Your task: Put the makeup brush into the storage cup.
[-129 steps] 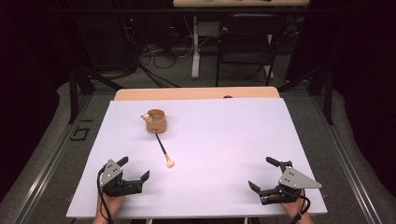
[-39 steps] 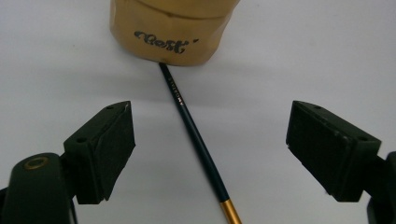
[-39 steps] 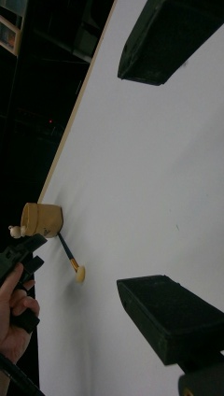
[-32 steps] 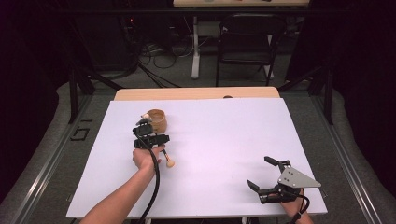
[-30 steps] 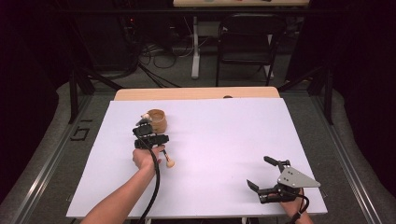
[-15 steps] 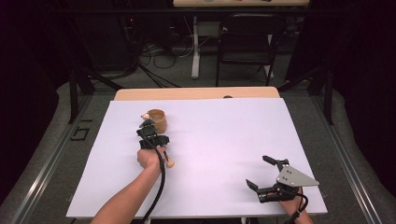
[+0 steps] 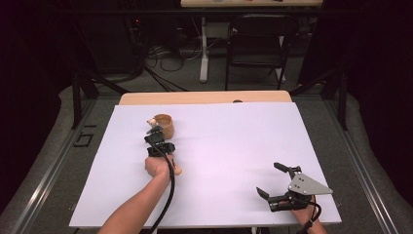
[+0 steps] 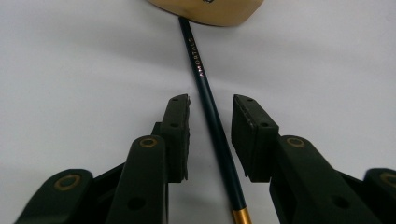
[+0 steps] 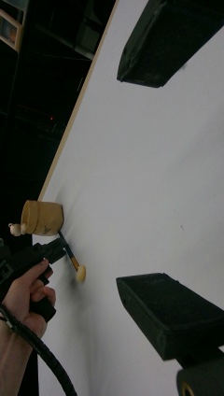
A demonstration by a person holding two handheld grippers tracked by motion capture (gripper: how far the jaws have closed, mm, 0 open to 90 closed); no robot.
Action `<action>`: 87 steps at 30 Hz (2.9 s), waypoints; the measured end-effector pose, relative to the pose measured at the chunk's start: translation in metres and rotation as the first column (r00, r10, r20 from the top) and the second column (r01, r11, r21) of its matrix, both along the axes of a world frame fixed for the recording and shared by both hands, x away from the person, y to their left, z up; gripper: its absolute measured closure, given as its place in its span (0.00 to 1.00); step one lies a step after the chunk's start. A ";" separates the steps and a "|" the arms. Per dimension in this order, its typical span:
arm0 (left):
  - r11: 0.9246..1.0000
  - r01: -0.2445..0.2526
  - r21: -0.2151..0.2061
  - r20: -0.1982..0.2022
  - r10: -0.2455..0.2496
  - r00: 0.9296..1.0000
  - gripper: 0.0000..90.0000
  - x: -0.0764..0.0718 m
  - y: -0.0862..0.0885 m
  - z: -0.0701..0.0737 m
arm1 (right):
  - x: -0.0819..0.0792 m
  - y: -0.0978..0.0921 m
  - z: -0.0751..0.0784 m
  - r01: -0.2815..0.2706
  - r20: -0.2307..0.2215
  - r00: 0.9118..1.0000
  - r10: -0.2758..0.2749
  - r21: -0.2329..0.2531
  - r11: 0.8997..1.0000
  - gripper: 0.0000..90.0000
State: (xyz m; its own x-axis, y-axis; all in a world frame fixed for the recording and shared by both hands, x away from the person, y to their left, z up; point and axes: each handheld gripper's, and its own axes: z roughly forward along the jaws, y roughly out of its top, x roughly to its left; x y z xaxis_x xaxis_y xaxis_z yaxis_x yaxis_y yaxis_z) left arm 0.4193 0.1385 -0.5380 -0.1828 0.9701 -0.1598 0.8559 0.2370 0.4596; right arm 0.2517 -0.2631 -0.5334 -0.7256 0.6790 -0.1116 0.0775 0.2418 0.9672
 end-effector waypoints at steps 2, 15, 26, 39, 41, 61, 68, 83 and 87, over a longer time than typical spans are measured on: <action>1.000 0.003 0.013 0.000 -0.003 1.000 0.78 0.000 -0.001 0.000 | 0.000 0.000 0.000 0.001 0.000 1.000 -0.001 -0.001 1.000 0.03; 0.998 -0.001 0.057 0.017 0.000 1.000 0.88 -0.003 -0.004 -0.002 | 0.000 0.000 0.000 0.000 0.001 1.000 0.000 -0.001 1.000 0.03; 0.999 0.008 0.051 0.024 -0.009 1.000 0.92 -0.003 -0.001 -0.002 | 0.000 0.000 0.000 -0.001 0.001 1.000 0.001 0.000 1.000 0.03; 0.999 0.020 0.034 0.027 -0.020 0.999 0.93 -0.006 0.005 0.000 | 0.000 0.000 0.000 -0.001 0.002 1.000 0.001 0.001 1.000 0.03; 0.999 0.020 0.032 0.027 -0.021 0.999 0.93 -0.006 0.006 0.001 | 0.000 0.000 0.000 0.000 0.002 1.000 0.000 0.000 1.000 0.03; 0.991 0.119 0.054 0.050 -0.122 0.991 0.94 -0.016 0.008 0.012 | 0.000 0.000 0.000 0.000 0.000 1.000 0.000 0.000 1.000 0.03; 0.984 0.162 0.070 0.063 -0.166 0.984 0.94 -0.020 0.010 0.016 | 0.000 0.000 0.000 -0.001 0.002 1.000 0.001 0.001 1.000 0.03; 0.939 0.320 0.122 0.091 -0.332 0.939 0.94 -0.025 0.009 0.035 | 0.001 0.000 -0.001 -0.003 0.004 1.000 0.003 0.006 1.000 0.03; 0.926 0.350 0.140 0.097 -0.364 0.926 0.94 -0.027 0.010 0.040 | 0.001 0.000 -0.001 -0.003 0.001 1.000 0.003 0.002 1.000 0.03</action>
